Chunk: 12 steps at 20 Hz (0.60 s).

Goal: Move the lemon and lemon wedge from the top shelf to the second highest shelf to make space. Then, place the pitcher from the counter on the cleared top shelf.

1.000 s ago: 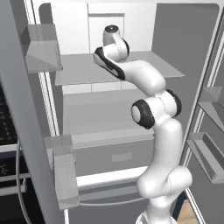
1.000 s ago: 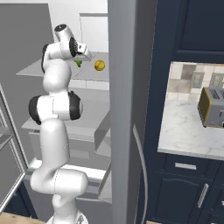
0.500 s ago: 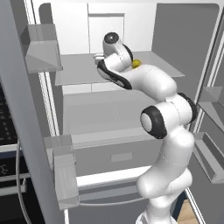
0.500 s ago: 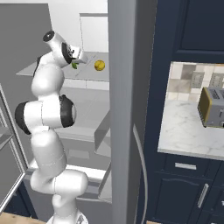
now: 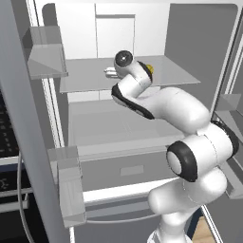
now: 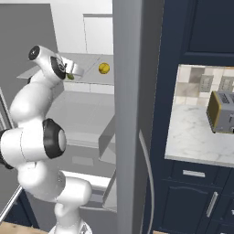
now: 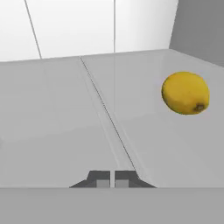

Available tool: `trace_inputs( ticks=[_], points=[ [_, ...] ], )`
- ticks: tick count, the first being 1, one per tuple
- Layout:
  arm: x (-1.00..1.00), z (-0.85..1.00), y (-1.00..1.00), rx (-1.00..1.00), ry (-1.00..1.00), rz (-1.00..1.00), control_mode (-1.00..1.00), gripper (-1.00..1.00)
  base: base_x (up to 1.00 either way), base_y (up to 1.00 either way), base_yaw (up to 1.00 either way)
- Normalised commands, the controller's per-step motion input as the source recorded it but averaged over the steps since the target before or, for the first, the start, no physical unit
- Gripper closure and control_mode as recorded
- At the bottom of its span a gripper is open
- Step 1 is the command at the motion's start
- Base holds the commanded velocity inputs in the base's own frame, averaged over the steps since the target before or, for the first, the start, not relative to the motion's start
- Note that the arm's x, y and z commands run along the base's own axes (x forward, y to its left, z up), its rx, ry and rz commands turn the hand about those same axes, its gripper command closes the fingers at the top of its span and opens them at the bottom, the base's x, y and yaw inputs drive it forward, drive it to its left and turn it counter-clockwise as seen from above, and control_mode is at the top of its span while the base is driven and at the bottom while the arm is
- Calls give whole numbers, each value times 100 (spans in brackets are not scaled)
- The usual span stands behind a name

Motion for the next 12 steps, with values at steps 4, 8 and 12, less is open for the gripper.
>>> trace_inputs(
  ticks=[4,8,12],
  points=[
    [-98,30,0,0,-1,-7,-100,100,0,0,0],
    [-100,18,0,-1,0,-6,-100,100,0,0,0],
    [-95,0,0,-2,0,-5,-100,100,0,0,0]
  ],
)
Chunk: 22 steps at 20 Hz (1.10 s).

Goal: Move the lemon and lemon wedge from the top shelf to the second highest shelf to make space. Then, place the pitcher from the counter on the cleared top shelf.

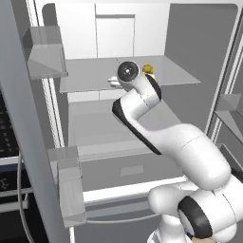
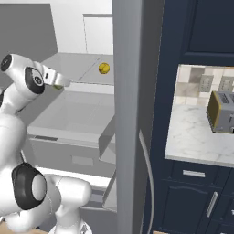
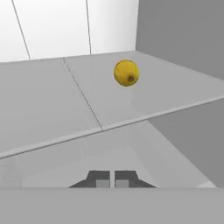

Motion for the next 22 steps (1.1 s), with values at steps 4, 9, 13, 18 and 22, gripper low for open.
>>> trace_inputs(
  ticks=[4,9,13,18,22],
  points=[
    [-70,-17,0,-6,0,-3,-100,100,0,0,0],
    [-24,-48,0,-7,0,-1,-100,100,0,0,0],
    [0,-69,0,-8,0,0,-100,100,0,0,0],
    [13,-71,0,-6,1,0,-100,100,0,0,0],
    [31,-53,0,-2,2,0,-100,100,0,0,0]
  ],
)
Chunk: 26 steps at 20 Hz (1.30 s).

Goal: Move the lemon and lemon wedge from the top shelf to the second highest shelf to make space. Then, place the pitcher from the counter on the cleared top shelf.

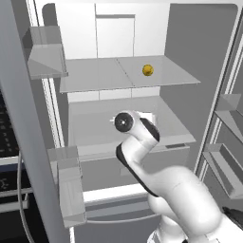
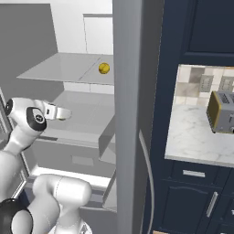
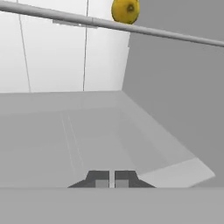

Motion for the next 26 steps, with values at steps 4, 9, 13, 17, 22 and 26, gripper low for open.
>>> trace_inputs(
  ticks=[4,9,13,17,22,26],
  points=[
    [49,-36,-1,0,3,0,-100,100,0,0,0],
    [67,-32,0,0,4,0,-100,100,0,0,0],
    [71,-28,0,0,4,0,-100,100,0,0,0],
    [69,-28,0,0,3,0,-100,100,0,0,0],
    [66,-34,0,0,1,0,-100,100,0,0,0],
    [55,-43,0,0,0,0,-100,100,0,0,0]
  ],
)
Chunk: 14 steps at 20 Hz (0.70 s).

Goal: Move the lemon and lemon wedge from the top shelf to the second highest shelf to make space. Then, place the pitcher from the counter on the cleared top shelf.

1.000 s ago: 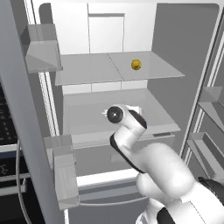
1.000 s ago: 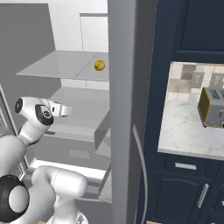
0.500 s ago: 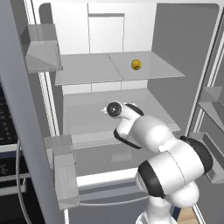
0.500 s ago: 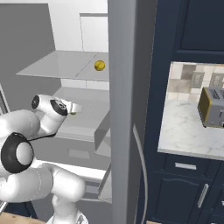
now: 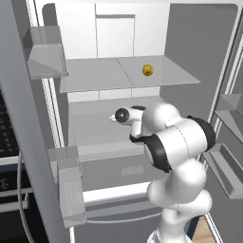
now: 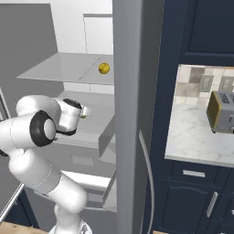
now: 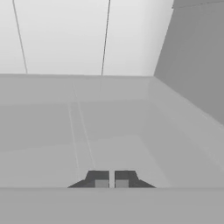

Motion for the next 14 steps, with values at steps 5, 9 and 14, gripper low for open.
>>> trace_inputs(
  ticks=[5,9,14],
  points=[
    [53,-42,0,0,0,0,-100,100,0,0,0],
    [61,-27,2,0,0,0,-100,-100,0,0,0],
    [63,-20,10,0,0,0,-100,-100,0,0,0]
  ],
)
